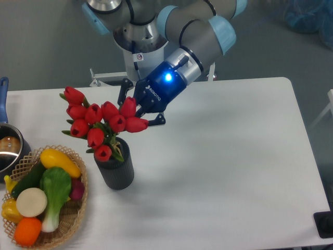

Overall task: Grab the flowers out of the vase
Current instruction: 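Lift the tulip bunch up out of the grey vase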

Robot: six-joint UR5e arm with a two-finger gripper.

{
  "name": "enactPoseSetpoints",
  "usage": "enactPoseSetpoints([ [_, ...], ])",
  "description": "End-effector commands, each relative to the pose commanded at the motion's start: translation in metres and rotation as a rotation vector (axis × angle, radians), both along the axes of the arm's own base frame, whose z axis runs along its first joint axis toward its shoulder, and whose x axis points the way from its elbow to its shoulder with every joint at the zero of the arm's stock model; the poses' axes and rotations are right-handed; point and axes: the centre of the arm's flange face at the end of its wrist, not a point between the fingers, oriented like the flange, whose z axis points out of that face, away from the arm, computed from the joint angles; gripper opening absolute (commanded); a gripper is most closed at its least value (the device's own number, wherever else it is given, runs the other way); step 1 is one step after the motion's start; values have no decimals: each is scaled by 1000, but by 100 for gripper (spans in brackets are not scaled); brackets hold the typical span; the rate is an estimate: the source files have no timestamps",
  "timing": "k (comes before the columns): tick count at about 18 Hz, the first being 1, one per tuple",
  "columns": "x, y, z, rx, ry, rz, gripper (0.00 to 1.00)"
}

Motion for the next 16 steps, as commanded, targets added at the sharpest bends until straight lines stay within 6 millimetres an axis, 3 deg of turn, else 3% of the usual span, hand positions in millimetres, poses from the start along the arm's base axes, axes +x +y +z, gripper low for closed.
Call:
enactPoseSetpoints([
  [16,-27,-11,41,37,-68,49,19],
])
